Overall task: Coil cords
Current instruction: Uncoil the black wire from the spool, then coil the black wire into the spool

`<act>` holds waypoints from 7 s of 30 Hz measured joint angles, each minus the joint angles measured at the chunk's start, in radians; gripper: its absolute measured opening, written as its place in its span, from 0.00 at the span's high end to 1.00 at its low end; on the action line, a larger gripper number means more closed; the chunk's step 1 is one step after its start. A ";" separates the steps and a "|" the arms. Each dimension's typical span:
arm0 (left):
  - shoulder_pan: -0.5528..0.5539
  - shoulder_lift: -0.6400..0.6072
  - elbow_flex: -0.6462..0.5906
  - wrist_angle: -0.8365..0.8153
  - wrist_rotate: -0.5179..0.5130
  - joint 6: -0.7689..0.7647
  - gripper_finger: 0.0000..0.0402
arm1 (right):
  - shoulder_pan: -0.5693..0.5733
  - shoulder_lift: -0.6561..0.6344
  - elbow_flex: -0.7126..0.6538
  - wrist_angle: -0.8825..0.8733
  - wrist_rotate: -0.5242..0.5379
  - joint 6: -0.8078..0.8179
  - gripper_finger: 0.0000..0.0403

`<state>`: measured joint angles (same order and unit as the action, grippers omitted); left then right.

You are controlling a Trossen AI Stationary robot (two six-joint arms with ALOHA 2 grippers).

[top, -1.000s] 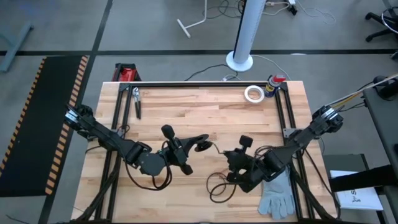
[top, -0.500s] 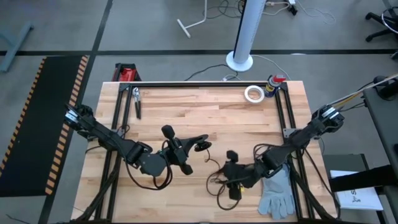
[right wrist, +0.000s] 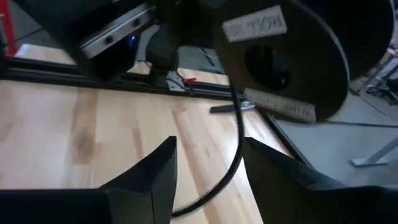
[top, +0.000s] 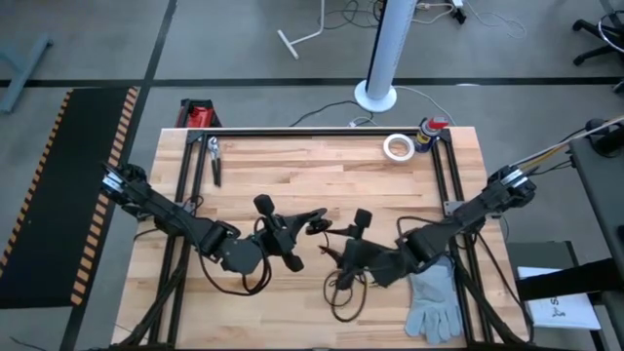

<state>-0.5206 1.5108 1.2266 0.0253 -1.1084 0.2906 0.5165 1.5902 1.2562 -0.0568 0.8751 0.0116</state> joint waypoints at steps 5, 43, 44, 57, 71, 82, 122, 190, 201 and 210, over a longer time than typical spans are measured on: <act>0.000 0.000 0.000 0.000 0.000 -0.005 1.00 | -0.047 0.030 0.001 0.051 0.000 -0.044 0.60; -0.003 0.005 -0.010 -0.172 0.026 0.091 1.00 | -0.015 0.085 -0.001 0.109 -0.050 -0.186 1.00; -0.005 0.005 -0.010 -0.176 0.026 0.091 1.00 | -0.010 0.084 -0.001 0.098 -0.031 -0.182 1.00; -0.015 0.005 -0.010 -0.150 0.026 0.042 1.00 | 0.026 0.067 -0.003 -0.262 0.184 0.100 1.00; -0.009 0.003 -0.010 -0.006 0.028 0.037 1.00 | -0.040 0.077 -0.116 -0.010 -0.065 0.126 0.95; 0.006 0.003 -0.010 -0.001 0.028 0.032 1.00 | -0.025 0.107 -0.057 -0.195 -0.508 0.301 0.73; 0.011 0.006 -0.010 0.005 -0.009 0.014 1.00 | -0.036 0.074 0.122 -0.191 0.015 0.144 0.57; -0.001 -0.002 -0.045 -0.144 0.057 0.046 1.00 | 0.088 0.002 0.061 -0.512 0.042 0.394 0.62; -0.004 -0.002 -0.045 -0.153 0.079 0.086 1.00 | 0.051 0.000 -0.092 -0.132 -0.065 0.305 0.68; -0.018 -0.002 -0.045 -0.132 0.071 0.083 1.00 | 0.033 -0.008 -0.327 0.326 -0.112 0.280 0.71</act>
<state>-0.5385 1.5089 1.1820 -0.1072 -1.0378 0.3740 0.5494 1.5826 0.9296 0.2693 0.7627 0.2916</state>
